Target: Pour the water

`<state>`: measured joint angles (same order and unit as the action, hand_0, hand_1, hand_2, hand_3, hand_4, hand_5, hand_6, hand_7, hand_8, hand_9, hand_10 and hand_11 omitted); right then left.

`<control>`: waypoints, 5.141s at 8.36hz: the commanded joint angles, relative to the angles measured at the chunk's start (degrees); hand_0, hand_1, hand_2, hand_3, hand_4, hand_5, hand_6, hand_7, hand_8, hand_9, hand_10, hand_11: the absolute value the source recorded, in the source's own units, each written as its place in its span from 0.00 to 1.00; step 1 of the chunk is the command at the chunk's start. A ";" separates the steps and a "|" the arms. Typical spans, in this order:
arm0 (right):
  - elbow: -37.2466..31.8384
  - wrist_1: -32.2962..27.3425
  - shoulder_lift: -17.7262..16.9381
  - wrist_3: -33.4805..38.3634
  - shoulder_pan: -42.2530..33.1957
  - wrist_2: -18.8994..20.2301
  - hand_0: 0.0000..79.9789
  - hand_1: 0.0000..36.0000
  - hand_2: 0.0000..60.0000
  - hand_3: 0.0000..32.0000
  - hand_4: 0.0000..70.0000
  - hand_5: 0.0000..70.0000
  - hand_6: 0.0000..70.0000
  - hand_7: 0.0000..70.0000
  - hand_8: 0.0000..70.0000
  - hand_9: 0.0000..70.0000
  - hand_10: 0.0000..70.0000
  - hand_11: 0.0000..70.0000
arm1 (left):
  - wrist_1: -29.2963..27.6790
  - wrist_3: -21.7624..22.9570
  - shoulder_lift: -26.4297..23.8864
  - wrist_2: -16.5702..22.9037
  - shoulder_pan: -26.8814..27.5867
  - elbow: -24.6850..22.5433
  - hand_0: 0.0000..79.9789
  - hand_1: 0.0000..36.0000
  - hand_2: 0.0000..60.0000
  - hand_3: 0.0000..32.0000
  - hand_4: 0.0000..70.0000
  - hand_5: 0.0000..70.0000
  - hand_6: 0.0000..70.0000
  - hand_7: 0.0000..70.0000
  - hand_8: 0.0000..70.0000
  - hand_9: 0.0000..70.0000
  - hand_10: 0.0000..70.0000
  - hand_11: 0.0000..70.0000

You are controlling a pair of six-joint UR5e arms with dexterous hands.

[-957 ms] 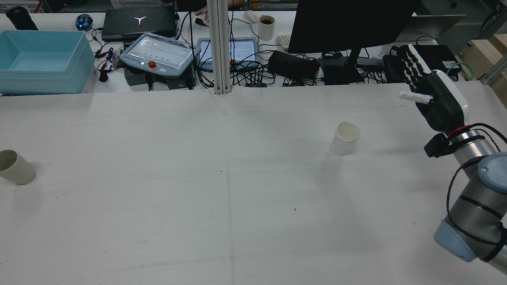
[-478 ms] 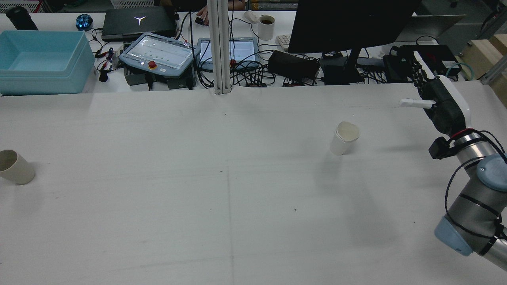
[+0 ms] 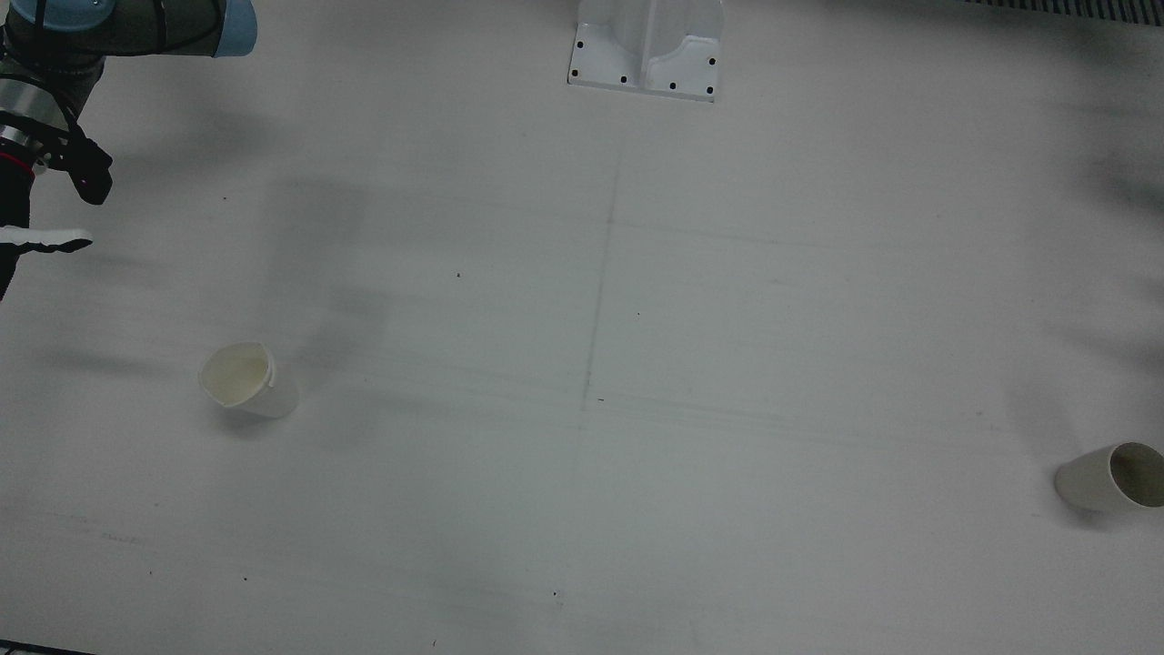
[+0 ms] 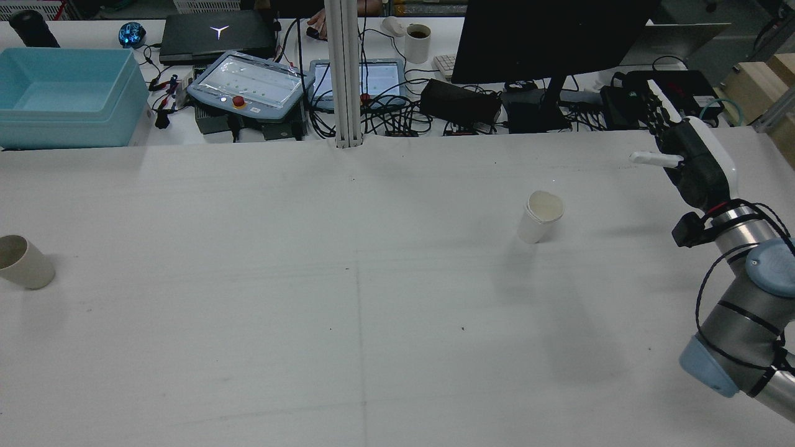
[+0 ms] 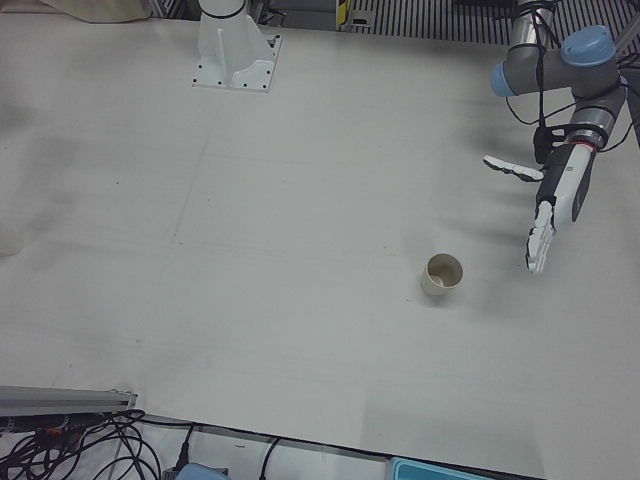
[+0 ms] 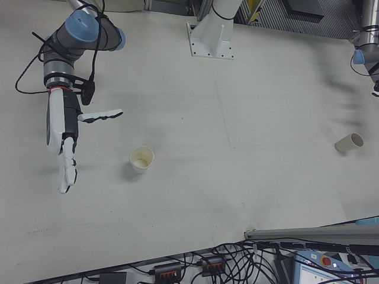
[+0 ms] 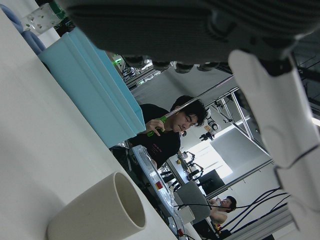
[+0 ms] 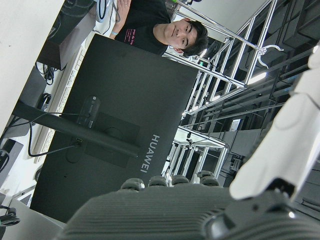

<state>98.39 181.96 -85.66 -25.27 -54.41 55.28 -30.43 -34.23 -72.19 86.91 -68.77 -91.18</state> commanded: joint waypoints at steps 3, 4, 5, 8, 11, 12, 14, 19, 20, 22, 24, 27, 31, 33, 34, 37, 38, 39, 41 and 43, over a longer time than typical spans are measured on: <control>-5.11 -1.08 -0.47 0.13 2.28 -0.26 0.55 0.27 0.01 0.00 0.00 0.06 0.00 0.00 0.00 0.00 0.00 0.00 | -1.92 -0.40 -7.60 -0.60 3.97 9.69 0.58 0.28 0.00 0.03 0.00 0.02 0.02 0.04 0.00 0.00 0.01 0.04; -6.79 -3.17 -0.38 0.13 2.38 -0.17 0.54 0.27 0.01 0.00 0.00 0.04 0.00 0.00 0.00 0.00 0.00 0.00 | -1.92 -0.57 -9.01 -1.13 5.30 11.10 0.58 0.30 0.00 0.01 0.00 0.03 0.03 0.05 0.00 0.00 0.02 0.04; -7.07 -3.46 -0.38 0.13 2.46 -0.17 0.53 0.26 0.01 0.00 0.00 0.04 0.00 0.00 0.00 0.00 0.00 0.00 | -1.92 -0.58 -9.98 -3.74 7.75 13.03 0.59 0.32 0.00 0.01 0.00 0.04 0.03 0.06 0.00 0.00 0.02 0.05; -6.89 -3.46 -0.47 0.22 2.38 -0.08 0.53 0.25 0.01 0.00 0.00 0.07 0.00 0.00 0.00 0.00 0.00 0.00 | -2.36 -0.14 -14.55 -7.72 12.60 18.13 0.58 0.31 0.00 0.01 0.00 0.03 0.02 0.04 0.00 0.00 0.02 0.05; -6.89 -3.46 -0.38 0.13 2.73 -0.08 0.53 0.25 0.02 0.00 0.00 0.07 0.00 0.00 0.00 0.00 0.00 0.00 | -4.02 -0.05 -16.92 -10.26 12.61 22.08 0.59 0.34 0.00 0.00 0.00 0.03 0.03 0.04 0.00 0.00 0.02 0.05; -6.81 -3.46 -0.38 0.13 2.73 -0.08 0.54 0.25 0.01 0.00 0.00 0.08 0.00 0.00 0.00 0.00 0.00 0.00 | -4.29 -0.22 -17.46 -10.62 12.61 22.89 0.59 0.33 0.00 0.00 0.00 0.03 0.03 0.03 0.00 0.00 0.02 0.05; -6.80 -3.46 -0.30 0.13 2.81 0.01 0.54 0.25 0.02 0.00 0.00 0.08 0.00 0.00 0.00 0.00 0.00 0.00 | -4.20 -0.49 -17.55 -10.62 13.04 23.24 0.58 0.32 0.00 0.00 0.00 0.04 0.03 0.03 0.00 0.00 0.02 0.06; -6.89 -3.46 -0.30 0.13 2.99 -0.08 0.53 0.25 0.03 0.00 0.00 0.08 0.00 0.00 0.00 0.00 0.00 0.00 | -4.03 -0.58 -18.43 -10.71 14.01 23.60 0.59 0.36 0.00 0.00 0.12 0.11 0.03 0.03 0.00 0.00 0.03 0.07; -6.89 -3.46 -0.30 0.13 2.99 0.01 0.53 0.25 0.03 0.00 0.00 0.08 0.00 0.00 0.00 0.00 0.00 0.00 | -3.85 -0.49 -18.43 -10.71 14.01 23.60 0.60 0.38 0.01 0.00 0.15 0.16 0.03 0.02 0.00 0.00 0.04 0.07; -7.07 -3.46 -0.30 0.04 3.25 -0.08 0.53 0.24 0.03 0.00 0.00 0.08 0.00 0.00 0.00 0.00 0.00 0.00 | -1.66 -0.40 -18.52 -10.71 14.01 22.72 0.66 0.70 0.47 0.00 0.35 0.47 0.03 0.02 0.00 0.00 0.06 0.11; -7.07 -3.46 -0.30 0.04 3.34 -0.08 0.53 0.24 0.03 0.00 0.00 0.09 0.00 0.00 0.00 0.00 0.00 0.00 | 0.45 -0.05 -19.57 -10.71 14.01 22.54 0.74 0.92 0.83 0.00 0.69 0.72 0.11 0.23 0.01 0.03 0.09 0.16; -7.07 -3.46 -0.30 0.13 3.43 -0.08 0.53 0.24 0.03 0.00 0.00 0.09 0.00 0.00 0.00 0.00 0.00 0.00 | 3.17 2.74 -19.40 -10.71 13.84 20.61 1.00 0.98 0.00 0.00 0.95 0.98 0.25 0.46 0.14 0.23 0.14 0.25; -7.15 -3.46 -0.03 -0.13 3.69 -0.08 0.53 0.24 0.03 0.00 0.00 0.10 0.00 0.00 0.00 0.00 0.00 0.00 | 6.34 11.45 -18.61 -10.45 13.57 18.23 1.00 0.99 0.04 0.00 0.89 1.00 0.37 0.56 0.28 0.41 0.19 0.32; -7.94 -3.46 0.14 -0.14 4.31 -0.17 0.53 0.24 0.05 0.00 0.00 0.11 0.01 0.00 0.00 0.00 0.00 0.00 | 8.35 11.64 -18.00 -10.45 13.31 15.62 1.00 0.99 0.21 0.00 0.90 1.00 0.36 0.55 0.26 0.39 0.18 0.30; -7.95 -3.46 0.14 -0.13 4.48 -0.17 0.53 0.25 0.05 0.00 0.00 0.11 0.01 0.00 0.00 0.00 0.00 0.00 | 8.54 11.73 -17.03 -10.45 13.31 14.55 1.00 0.96 0.13 0.00 0.91 1.00 0.37 0.56 0.28 0.41 0.19 0.31; -9.44 -3.55 0.32 0.04 5.54 -0.26 0.53 0.24 0.05 0.00 0.00 0.11 0.01 0.00 0.00 0.00 0.00 0.00 | 9.86 13.84 -16.76 -10.36 12.70 13.58 1.00 0.96 0.02 0.00 0.89 1.00 0.40 0.58 0.31 0.45 0.20 0.33; -9.62 -3.55 1.54 -0.22 6.58 -0.26 0.52 0.24 0.05 0.00 0.00 0.11 0.01 0.00 0.00 0.00 0.00 0.00 | 9.86 13.84 -16.67 -10.27 12.17 13.49 1.00 0.96 0.06 0.00 0.88 1.00 0.40 0.58 0.31 0.46 0.20 0.33; -11.01 -3.55 2.33 -0.40 7.20 -0.34 0.53 0.25 0.06 0.00 0.00 0.11 0.01 0.00 0.00 0.00 0.00 0.00 | 9.86 13.84 -16.67 -10.18 11.91 13.49 1.00 0.96 0.09 0.00 0.87 1.00 0.40 0.58 0.31 0.45 0.19 0.32; -15.05 -3.46 5.75 -0.84 10.62 -0.95 0.53 0.25 0.06 0.00 0.00 0.11 0.01 0.00 0.00 0.00 0.00 0.00 | 9.86 13.66 -16.06 -10.36 12.17 13.84 1.00 0.96 0.12 0.00 0.86 1.00 0.39 0.57 0.30 0.44 0.19 0.32; -16.91 -4.42 7.44 -1.98 13.35 -3.84 0.55 0.29 0.09 0.00 0.00 0.09 0.01 0.00 0.00 0.00 0.00 0.00 | 9.77 13.75 -15.97 -10.36 12.08 13.75 1.00 0.95 0.20 0.00 0.82 1.00 0.38 0.56 0.30 0.44 0.19 0.32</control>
<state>83.62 178.32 -80.17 -26.34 -44.24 54.11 -20.57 -20.55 -88.34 76.59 -56.63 -77.47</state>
